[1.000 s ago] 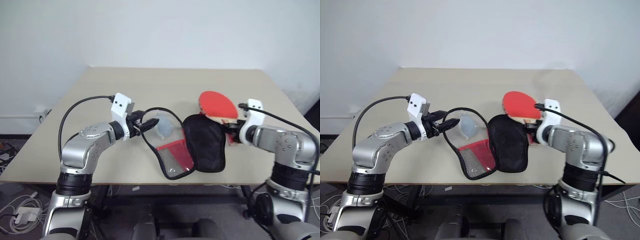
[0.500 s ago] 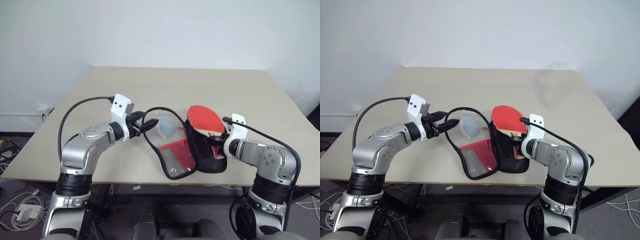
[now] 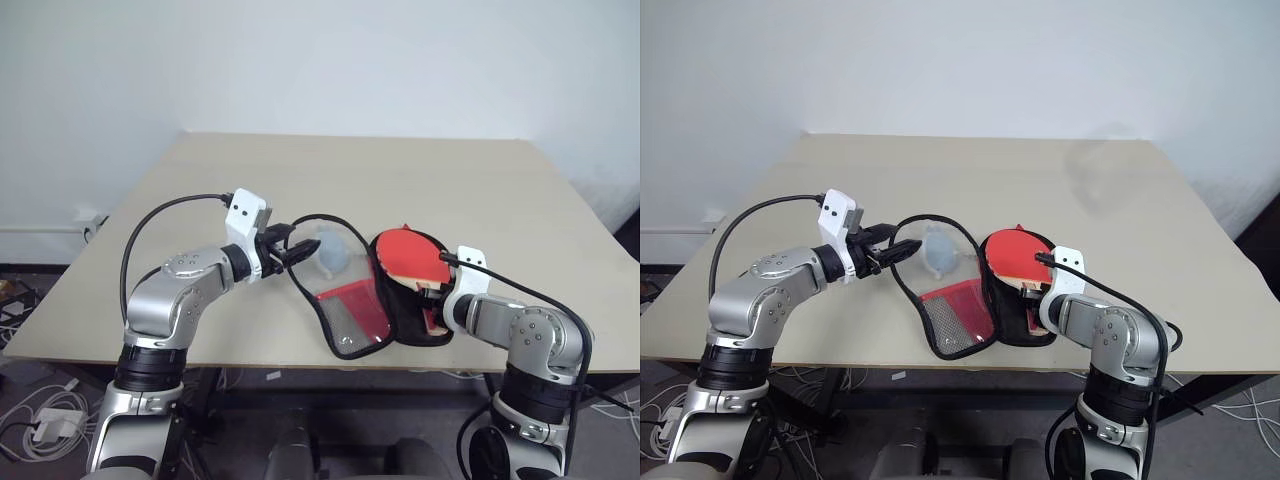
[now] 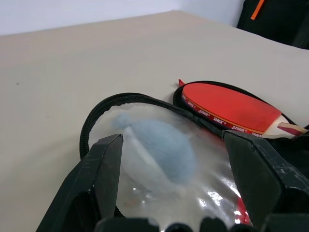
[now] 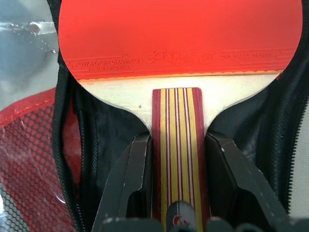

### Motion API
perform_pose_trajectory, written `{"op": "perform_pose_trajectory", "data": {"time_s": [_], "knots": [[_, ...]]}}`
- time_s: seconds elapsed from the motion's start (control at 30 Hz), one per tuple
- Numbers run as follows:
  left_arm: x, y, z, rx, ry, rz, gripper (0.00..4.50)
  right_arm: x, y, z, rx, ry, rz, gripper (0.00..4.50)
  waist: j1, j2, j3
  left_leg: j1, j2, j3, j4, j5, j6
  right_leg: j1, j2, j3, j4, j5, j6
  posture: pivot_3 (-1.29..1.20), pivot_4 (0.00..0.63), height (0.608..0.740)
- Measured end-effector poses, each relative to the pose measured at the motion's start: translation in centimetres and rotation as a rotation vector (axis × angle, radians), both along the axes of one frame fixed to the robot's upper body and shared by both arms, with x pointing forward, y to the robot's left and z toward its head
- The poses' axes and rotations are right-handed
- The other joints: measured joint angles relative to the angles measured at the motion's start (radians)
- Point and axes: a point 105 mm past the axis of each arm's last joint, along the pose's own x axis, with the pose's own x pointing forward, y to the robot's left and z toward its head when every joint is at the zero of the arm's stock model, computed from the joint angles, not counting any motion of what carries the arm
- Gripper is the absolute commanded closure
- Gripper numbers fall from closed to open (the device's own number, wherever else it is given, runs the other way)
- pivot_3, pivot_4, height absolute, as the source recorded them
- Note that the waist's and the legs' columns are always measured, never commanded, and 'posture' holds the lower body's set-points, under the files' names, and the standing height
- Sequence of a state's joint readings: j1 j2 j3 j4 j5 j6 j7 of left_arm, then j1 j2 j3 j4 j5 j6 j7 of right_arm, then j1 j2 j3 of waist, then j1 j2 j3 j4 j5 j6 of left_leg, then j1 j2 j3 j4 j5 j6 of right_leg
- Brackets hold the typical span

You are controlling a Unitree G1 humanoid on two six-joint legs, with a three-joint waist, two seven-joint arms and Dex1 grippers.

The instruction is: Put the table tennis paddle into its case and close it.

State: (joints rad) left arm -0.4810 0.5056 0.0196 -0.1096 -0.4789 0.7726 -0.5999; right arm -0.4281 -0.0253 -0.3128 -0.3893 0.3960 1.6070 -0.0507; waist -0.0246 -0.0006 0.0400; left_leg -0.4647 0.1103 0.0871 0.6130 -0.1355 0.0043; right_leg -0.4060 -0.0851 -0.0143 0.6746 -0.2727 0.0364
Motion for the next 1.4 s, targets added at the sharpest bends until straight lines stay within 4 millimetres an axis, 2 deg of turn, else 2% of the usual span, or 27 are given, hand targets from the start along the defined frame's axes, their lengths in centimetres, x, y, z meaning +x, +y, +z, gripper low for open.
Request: {"op": "perform_pose_trajectory", "data": {"time_s": [0.23, 0.43, 0.53, 0.57, 0.67, 0.83, 0.9, 0.97, 1.07, 1.13, 1.23, 1.4], "knots": [[0.0, -0.2, -0.1, -0.008, 0.005, -0.004, 1.01, 0.2, 0.0, -0.3, -0.034, 0.019, -0.003, 3.32, 0.001, 0.000, 0.000, 0.000, 0.000, 0.000, 0.000, 0.000, 0.000, 0.000, 0.000, 0.000, 0.000, 0.000, 0.000, 0.00, 0.000, 0.740], [0.0, -0.2, -0.1, -0.008, 0.005, -0.005, 1.01, 0.3, -0.5, -0.4, -0.064, 0.023, -0.026, 1.33, 0.000, 0.000, 0.000, 0.000, 0.000, 0.000, 0.000, 0.000, 0.000, 0.000, 0.000, 0.000, 0.000, 0.000, 0.001, 0.00, 0.000, 0.740], [0.0, -0.2, -0.1, -0.008, 0.005, -0.006, 1.01, 0.5, -0.2, -0.1, -0.060, 0.012, -0.011, 0.19, -0.001, 0.000, 0.000, 0.000, 0.000, 0.000, -0.001, 0.000, 0.000, -0.001, 0.000, 0.000, 0.000, 0.000, 0.001, 0.00, 0.000, 0.740], [0.0, -0.2, -0.1, -0.008, 0.006, -0.006, 1.01, 0.6, 0.0, 0.1, -0.053, 0.006, -0.001, 0.04, -0.001, 0.000, 0.000, 0.000, 0.000, 0.000, -0.001, 0.000, 0.000, -0.001, 0.000, 0.000, 0.000, 0.000, 0.001, 0.00, 0.000, 0.740], [-0.1, -0.2, -0.1, -0.008, 0.005, -0.011, 1.01, 1.0, 0.4, 1.2, -0.014, -0.042, 0.030, 0.04, -0.001, 0.000, 0.000, 0.000, 0.000, 0.000, -0.001, 0.000, 0.000, -0.001, 0.000, 0.000, 0.000, 0.000, 0.001, 0.00, 0.000, 0.740], [-0.3, 1.3, 0.8, -0.016, 0.004, -0.020, 1.01, 3.0, 0.9, 7.8, 0.090, -0.348, 0.091, 0.04, -0.001, 0.000, 0.000, 0.000, 0.000, 0.000, -0.002, 0.000, 0.000, -0.001, 0.000, 0.000, 0.000, -0.001, 0.002, 0.00, 0.000, 0.740], [-0.5, 2.0, 1.2, -0.020, 0.006, -0.026, 1.01, 3.4, 0.7, 9.2, 0.108, -0.420, 0.085, 0.04, -0.001, 0.000, 0.000, 0.001, 0.000, 0.000, -0.003, 0.000, 0.000, -0.001, 0.000, 0.000, -0.001, -0.001, 0.002, 0.00, 0.000, 0.740], [-0.7, 3.0, 1.5, 0.002, 0.007, -0.021, 1.01, 4.0, 0.4, 9.7, 0.128, -0.449, 0.065, 0.04, -0.001, 0.000, 0.000, 0.000, 0.000, 0.000, -0.003, 0.000, 0.000, -0.002, 0.000, 0.000, -0.001, -0.001, 0.002, 0.00, 0.000, 0.740], [-1.2, 5.3, 1.3, 0.071, 0.035, -0.012, 1.01, 5.3, -1.0, 10.6, 0.150, -0.496, -0.007, 0.04, -0.002, 0.000, 0.000, 0.001, 0.000, 0.001, -0.004, 0.000, 0.000, -0.002, 0.000, 0.000, -0.001, -0.001, 0.002, 0.00, 0.000, 0.740], [-1.7, 6.5, 0.7, 0.096, 0.072, -0.013, 1.01, 5.7, -2.1, 10.8, 0.154, -0.512, -0.047, 0.04, -0.001, 0.000, 0.000, 0.001, 0.000, 0.001, -0.005, 0.000, 0.000, -0.002, 0.000, 0.000, -0.002, -0.001, 0.001, 0.00, 0.000, 0.740], [-2.7, 8.3, -1.1, 0.133, 0.155, -0.010, 1.01, 6.3, -2.4, 10.9, 0.164, -0.531, -0.071, 0.04, -0.002, 0.000, 0.000, 0.001, 0.001, 0.002, -0.007, 0.000, -0.001, -0.003, 0.000, 0.000, -0.002, 0.000, -0.002, 0.00, 0.000, 0.740], [-3.8, 8.6, -2.9, 0.163, 0.206, -0.046, 1.01, 6.8, -2.3, 11.5, 0.151, -0.575, -0.071, 0.04, 0.000, 0.000, 0.000, 0.000, 0.001, 0.003, -0.008, 0.000, -0.001, -0.003, -0.001, 0.000, -0.005, 0.000, -0.003, 0.00, 0.000, 0.740]]}}
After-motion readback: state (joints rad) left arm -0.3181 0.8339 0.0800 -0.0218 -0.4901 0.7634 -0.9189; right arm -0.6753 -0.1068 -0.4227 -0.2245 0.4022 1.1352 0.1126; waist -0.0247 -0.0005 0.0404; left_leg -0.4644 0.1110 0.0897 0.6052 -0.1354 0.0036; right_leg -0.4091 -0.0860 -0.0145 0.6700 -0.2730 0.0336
